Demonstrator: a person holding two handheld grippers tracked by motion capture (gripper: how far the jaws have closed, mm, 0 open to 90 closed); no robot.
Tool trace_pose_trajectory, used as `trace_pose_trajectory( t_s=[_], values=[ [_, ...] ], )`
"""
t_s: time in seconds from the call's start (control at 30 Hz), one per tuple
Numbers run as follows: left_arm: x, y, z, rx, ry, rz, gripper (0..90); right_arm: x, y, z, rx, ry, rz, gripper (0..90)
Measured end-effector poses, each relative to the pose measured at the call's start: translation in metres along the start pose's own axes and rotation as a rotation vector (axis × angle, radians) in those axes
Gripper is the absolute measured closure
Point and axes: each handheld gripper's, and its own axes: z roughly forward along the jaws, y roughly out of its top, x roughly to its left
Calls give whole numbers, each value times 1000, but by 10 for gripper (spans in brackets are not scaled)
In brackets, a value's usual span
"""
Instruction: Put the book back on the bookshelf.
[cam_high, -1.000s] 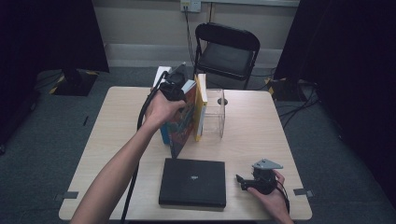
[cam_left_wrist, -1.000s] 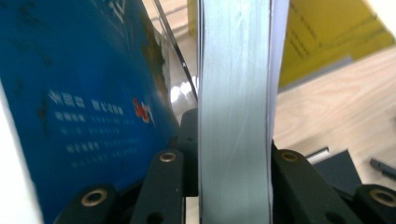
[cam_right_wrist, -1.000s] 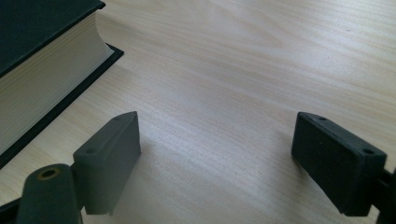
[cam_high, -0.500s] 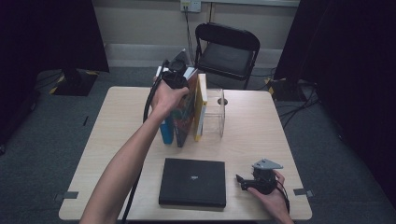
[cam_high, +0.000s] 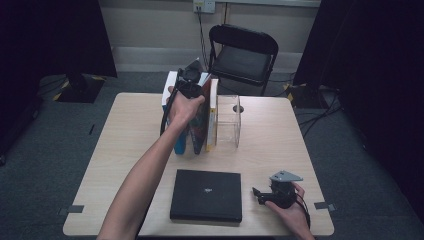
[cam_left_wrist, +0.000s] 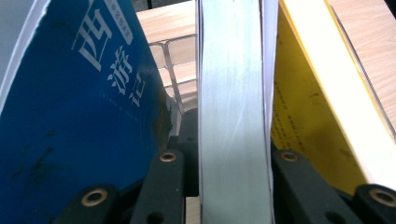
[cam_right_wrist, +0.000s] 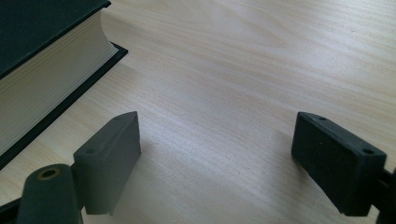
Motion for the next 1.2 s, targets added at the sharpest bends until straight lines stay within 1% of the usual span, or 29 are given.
trace_pose_trajectory(
  t_s=[0.07,0.13,0.17,0.2,0.27,0.3,0.33,0.37,0.4,0.43,0.5,0.53,0.6,0.63,0.67,0.7,0.73,0.8,0.87,0.9,0.97,1.0,1.07,1.1,1.13,1.17,1.2],
  values=[
    [0,0,0,-2,-6,11,736,0,0,0,-1,2,-2,155],
    [2,-2,-2,-18,-36,-3,716,0,0,0,-1,3,-3,155],
    [3,-3,-4,-34,-39,3,705,0,0,0,-1,3,-4,155],
    [3,-4,-6,-40,-35,20,703,0,0,0,-1,3,-4,155],
    [4,-11,-11,-84,-63,32,666,1,0,0,-1,2,-4,155],
    [5,-13,-13,-95,-71,33,636,1,0,0,-1,2,-3,155],
    [6,-17,-15,-122,-93,37,600,1,0,0,-1,2,-3,155],
    [7,-20,-17,-139,-95,44,577,1,0,0,-1,2,-3,155],
    [7,-24,-19,-156,-85,46,548,1,0,0,-1,2,-2,155],
    [8,-29,-20,-183,-98,58,522,1,0,0,-1,2,-2,155],
    [10,-37,-22,-224,-129,79,506,1,0,0,-1,1,-1,155],
    [10,-41,-23,-249,-136,88,492,1,0,0,-2,0,-1,155],
    [8,-50,-27,-301,-126,129,470,1,0,0,-1,0,-1,154],
    [6,-55,-29,-316,-95,169,460,1,0,0,-1,0,0,155],
    [4,-61,-30,-350,-81,185,454,1,0,0,-1,0,0,155],
    [5,-66,-32,-377,-92,191,441,1,0,0,-1,0,0,155],
    [6,-72,-34,-395,-93,196,445,1,0,0,-1,-1,0,155],
    [9,-81,-39,-431,-120,189,440,1,0,0,-1,-1,0,154],
    [11,-92,-43,-472,-126,185,440,1,0,0,-1,-1,1,155],
    [13,-96,-43,-481,-123,191,444,1,0,0,-1,-1,1,155],
    [15,-104,-41,-492,-135,197,478,2,0,0,-1,-3,2,154],
    [16,-107,-40,-496,-131,200,483,2,0,0,0,-3,2,154],
    [18,-113,-36,-506,-148,203,510,2,0,0,-1,-4,3,154],
    [18,-115,-33,-500,-149,208,542,2,0,0,0,-5,3,154],
    [18,-118,-28,-500,-141,218,563,2,0,0,-1,-5,3,154],
    [16,-119,-23,-499,-142,209,563,2,0,0,-1,-4,3,154],
    [16,-120,-18,-479,-151,209,564,2,0,0,0,-4,3,154]
  ],
)
